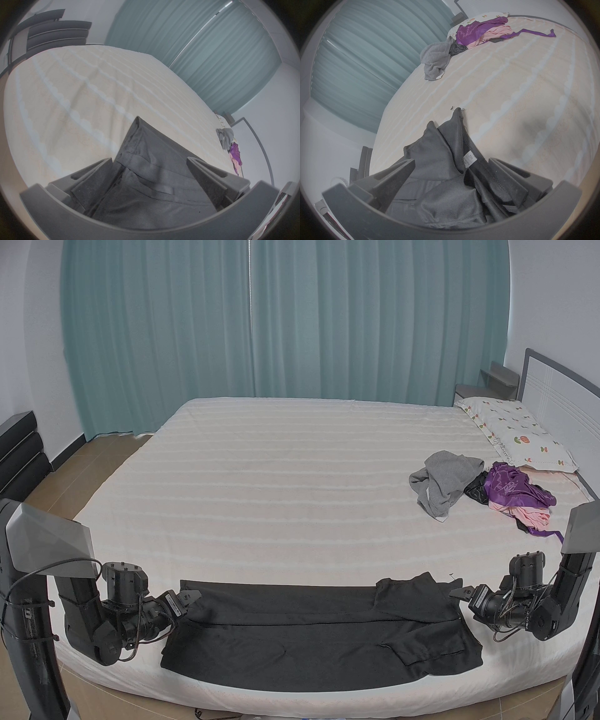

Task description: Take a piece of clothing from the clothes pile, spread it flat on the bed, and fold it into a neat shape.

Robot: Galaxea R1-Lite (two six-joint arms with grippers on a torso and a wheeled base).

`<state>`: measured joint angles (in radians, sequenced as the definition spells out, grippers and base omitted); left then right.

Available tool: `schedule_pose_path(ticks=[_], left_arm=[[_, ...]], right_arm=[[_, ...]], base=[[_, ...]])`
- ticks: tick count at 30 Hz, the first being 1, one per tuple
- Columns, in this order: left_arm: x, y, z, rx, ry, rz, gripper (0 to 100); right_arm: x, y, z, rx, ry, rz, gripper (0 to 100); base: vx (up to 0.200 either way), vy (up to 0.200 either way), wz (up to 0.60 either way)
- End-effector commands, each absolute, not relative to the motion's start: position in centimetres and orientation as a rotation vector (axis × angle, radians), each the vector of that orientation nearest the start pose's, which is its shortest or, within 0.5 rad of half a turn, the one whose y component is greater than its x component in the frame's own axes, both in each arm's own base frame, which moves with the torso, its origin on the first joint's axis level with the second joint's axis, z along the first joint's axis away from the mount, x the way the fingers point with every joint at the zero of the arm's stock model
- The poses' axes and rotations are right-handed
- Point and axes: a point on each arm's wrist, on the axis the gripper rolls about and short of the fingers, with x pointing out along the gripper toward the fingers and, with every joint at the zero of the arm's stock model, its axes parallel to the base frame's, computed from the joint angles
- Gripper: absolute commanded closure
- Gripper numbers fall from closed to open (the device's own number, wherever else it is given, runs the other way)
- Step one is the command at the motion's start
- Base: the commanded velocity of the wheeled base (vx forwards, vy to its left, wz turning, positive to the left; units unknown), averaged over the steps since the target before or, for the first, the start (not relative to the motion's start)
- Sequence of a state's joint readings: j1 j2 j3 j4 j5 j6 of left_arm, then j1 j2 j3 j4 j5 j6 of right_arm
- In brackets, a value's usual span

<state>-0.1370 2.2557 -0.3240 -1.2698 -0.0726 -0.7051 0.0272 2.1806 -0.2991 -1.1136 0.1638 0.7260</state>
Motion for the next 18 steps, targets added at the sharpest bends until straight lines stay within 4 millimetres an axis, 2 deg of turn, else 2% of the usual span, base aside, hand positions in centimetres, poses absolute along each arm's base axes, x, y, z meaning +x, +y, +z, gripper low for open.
schedule_pose_path(ticks=[1, 5, 18], left_arm=[[27.81, -4.86, -3.04, -0.631, 0.737, 0.018, 0], [27.62, -5.57, -3.56, -0.603, 0.761, -0.006, 0], [26.96, -5.06, -3.84, -0.586, 0.779, 0.027, 0]], right_arm=[[26.02, 1.33, -1.7, 0.72, 0.821, -0.097, 0], [25.97, 1.32, -1.91, 0.705, 0.829, -0.095, 0], [25.98, 1.32, -1.82, 0.703, 0.824, -0.094, 0]], base=[[0.0, 0.0, 0.0], [0.0, 0.0, 0.0], [0.0, 0.0, 0.0]])
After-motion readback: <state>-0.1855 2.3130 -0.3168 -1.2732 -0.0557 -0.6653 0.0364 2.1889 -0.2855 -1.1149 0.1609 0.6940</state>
